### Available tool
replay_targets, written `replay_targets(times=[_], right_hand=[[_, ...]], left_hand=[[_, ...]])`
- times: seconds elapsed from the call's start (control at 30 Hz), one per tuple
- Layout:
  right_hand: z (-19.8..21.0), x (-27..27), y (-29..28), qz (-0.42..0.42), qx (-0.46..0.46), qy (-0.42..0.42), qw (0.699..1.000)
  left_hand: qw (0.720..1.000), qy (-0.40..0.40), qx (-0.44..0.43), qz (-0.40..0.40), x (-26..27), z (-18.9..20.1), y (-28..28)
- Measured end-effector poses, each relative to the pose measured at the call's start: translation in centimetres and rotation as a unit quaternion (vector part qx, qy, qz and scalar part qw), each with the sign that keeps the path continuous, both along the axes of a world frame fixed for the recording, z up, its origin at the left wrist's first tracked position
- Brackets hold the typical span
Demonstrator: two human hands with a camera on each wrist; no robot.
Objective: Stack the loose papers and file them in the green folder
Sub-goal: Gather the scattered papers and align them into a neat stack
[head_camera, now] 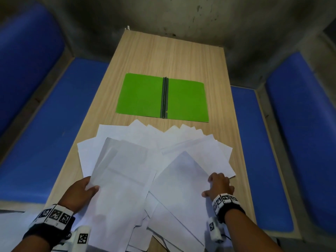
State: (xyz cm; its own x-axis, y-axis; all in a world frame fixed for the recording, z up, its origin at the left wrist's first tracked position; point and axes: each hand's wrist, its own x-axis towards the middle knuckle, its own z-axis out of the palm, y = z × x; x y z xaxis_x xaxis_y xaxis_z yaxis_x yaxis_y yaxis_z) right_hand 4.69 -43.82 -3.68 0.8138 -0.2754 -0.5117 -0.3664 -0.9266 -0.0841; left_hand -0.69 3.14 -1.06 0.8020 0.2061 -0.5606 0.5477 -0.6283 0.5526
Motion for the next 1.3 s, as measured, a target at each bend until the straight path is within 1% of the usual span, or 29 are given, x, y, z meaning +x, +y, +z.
replay_targets(times=[0.07, 0.13, 0.3, 0.37, 0.43, 0.5, 0.57, 0.63, 0.67, 0.73, 0.8, 0.83, 0.9, 0.97, 1.03, 1.07, 1.17, 1.23, 1.3], right_hand=[[0.0, 0.1, -0.2, -0.005, 0.041, -0.038, 0.998], [0.0, 0.4, -0.5, -0.015, 0.062, -0.035, 0.997], [-0.2, 0.9, -1.2, -0.040, 0.081, -0.028, 0.995], [0.3, 1.0, -1.1, -0.026, 0.098, -0.036, 0.994], [1.4, 1.0, -1.3, -0.040, 0.131, -0.061, 0.989], [2.5, 0.6, -1.9, -0.073, 0.157, -0.100, 0.980], [4.1, -0.2, -2.8, -0.120, 0.180, -0.150, 0.965], [5.6, -1.5, -4.0, -0.183, 0.180, -0.191, 0.947], [5.8, -2.3, -4.8, -0.210, 0.170, -0.197, 0.942], [5.6, -4.6, -5.4, -0.251, 0.143, -0.162, 0.944], [4.0, -7.5, -4.8, -0.257, 0.110, -0.090, 0.956], [3.2, -8.8, -3.8, -0.269, 0.111, -0.061, 0.955], [1.7, -10.8, -1.6, -0.303, 0.135, -0.005, 0.944], [0.6, -11.7, 0.3, -0.349, 0.175, 0.021, 0.921], [0.0, -11.7, 1.8, -0.404, 0.215, 0.007, 0.889], [-0.6, -11.5, 2.4, -0.430, 0.227, -0.012, 0.873], [-1.9, -10.9, 3.9, -0.479, 0.253, -0.043, 0.840], [-2.4, -10.3, 4.4, -0.489, 0.267, -0.045, 0.829], [-2.3, -9.7, 4.5, -0.476, 0.282, -0.044, 0.832]], left_hand=[[1.000, -0.002, 0.002, 0.003, -0.2, 0.3, 0.1], [1.000, -0.003, 0.005, 0.003, -0.5, 0.5, 0.0], [1.000, 0.001, 0.008, 0.004, -1.0, 0.7, 0.1], [1.000, -0.001, 0.014, 0.002, -1.3, 0.8, 0.2], [1.000, -0.002, 0.018, 0.005, -1.6, 0.8, 0.3], [1.000, -0.002, 0.016, 0.007, -1.8, 0.8, 0.4], [1.000, 0.004, 0.012, 0.006, -1.9, 0.6, 0.5], [1.000, 0.006, 0.010, 0.005, -2.0, 0.5, 0.5], [1.000, 0.005, 0.009, 0.005, -2.0, 0.5, 0.4], [1.000, 0.004, 0.006, 0.007, -2.0, 0.5, 0.3], [1.000, 0.002, 0.001, 0.008, -1.9, 0.3, 0.1], [1.000, 0.003, -0.003, 0.004, -1.8, 0.3, 0.0], [1.000, 0.004, -0.009, -0.005, -1.5, 0.2, -0.2], [1.000, 0.006, -0.011, -0.012, -1.3, 0.2, -0.5], [1.000, 0.005, -0.010, -0.017, -1.0, 0.1, -0.8], [1.000, 0.005, -0.010, -0.019, -0.8, 0.1, -1.0], [1.000, 0.008, -0.009, -0.026, -0.4, -0.1, -1.4], [1.000, 0.008, -0.010, -0.026, -0.3, -0.3, -1.7], [1.000, 0.008, -0.011, -0.028, -0.3, -0.4, -1.9]])
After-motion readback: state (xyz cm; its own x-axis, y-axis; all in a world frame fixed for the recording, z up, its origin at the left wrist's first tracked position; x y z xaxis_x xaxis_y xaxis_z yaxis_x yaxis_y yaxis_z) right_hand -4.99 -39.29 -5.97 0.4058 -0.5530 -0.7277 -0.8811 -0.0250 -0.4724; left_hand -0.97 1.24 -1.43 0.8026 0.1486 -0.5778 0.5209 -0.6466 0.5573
